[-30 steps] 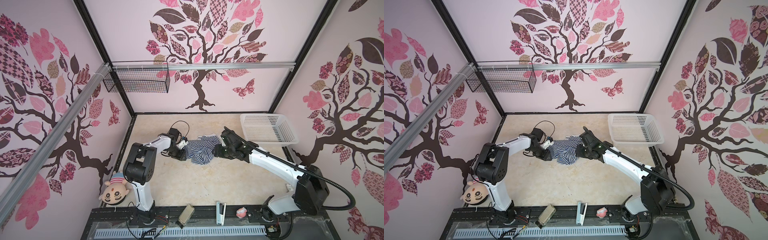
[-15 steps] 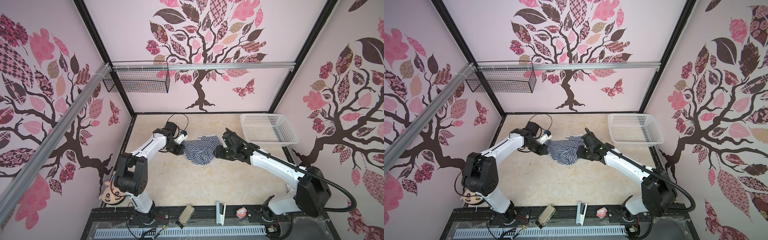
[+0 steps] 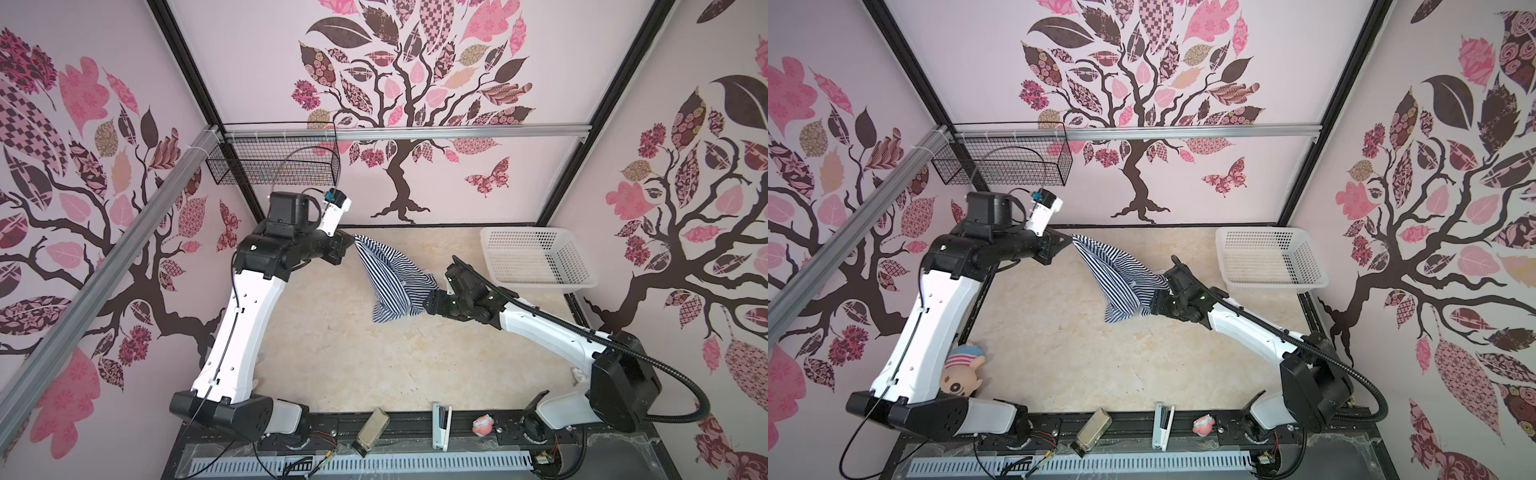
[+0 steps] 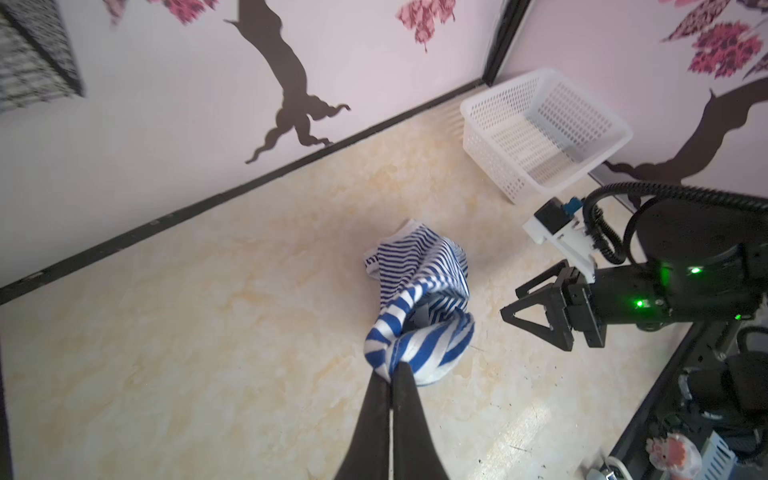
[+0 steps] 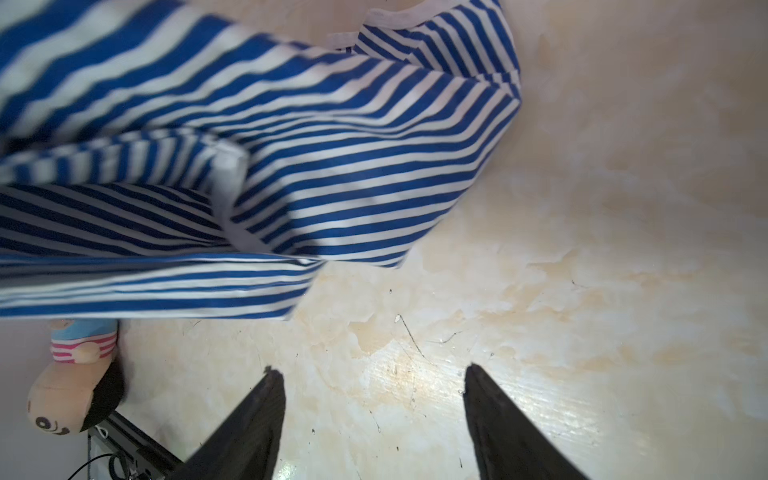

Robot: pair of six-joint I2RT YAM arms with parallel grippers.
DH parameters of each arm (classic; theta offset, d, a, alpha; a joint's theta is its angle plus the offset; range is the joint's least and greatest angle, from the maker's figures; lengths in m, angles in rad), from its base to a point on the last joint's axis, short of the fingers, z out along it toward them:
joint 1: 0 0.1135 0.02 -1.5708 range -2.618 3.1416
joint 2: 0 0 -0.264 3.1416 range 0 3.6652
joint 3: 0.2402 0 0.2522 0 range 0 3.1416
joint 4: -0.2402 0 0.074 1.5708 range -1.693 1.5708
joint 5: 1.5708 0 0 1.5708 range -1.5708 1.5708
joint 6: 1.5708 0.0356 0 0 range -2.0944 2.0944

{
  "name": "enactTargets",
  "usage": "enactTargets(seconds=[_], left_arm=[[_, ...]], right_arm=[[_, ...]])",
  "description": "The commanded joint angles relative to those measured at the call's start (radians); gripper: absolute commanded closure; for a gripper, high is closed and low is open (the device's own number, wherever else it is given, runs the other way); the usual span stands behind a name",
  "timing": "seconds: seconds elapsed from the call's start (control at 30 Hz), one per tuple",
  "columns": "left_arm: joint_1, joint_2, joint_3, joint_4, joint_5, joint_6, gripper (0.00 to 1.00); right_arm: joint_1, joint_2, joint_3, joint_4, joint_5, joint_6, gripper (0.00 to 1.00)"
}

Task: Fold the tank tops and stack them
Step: 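Grasp the tank top edge with the left gripper and lift it up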

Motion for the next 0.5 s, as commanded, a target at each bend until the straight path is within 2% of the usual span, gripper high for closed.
enactTargets(seconds=[0.0, 0.2, 0.37, 0.47], left_arm=[[0.066, -0.045, 0.035, -0.019, 0.009, -0.04, 1.0], [0.076, -0.119, 0.02, -0.035, -0.014, -0.004, 1.0], [0.076, -0.143, 0.02, -0.072, -0.002, 0.022, 1.0], [0.077, -0.169, -0.007, -0.077, -0.017, 0.044, 1.0]], right_arm=[[-0.014, 0.042, -0.01, 0.039, -0.027, 0.008, 0.26], [-0.045, 0.135, 0.0, 0.132, -0.11, 0.035, 0.2], [-0.054, 0.262, 0.052, 0.23, -0.29, 0.133, 0.18], [-0.01, 0.303, 0.108, 0.212, -0.248, 0.145, 0.18]])
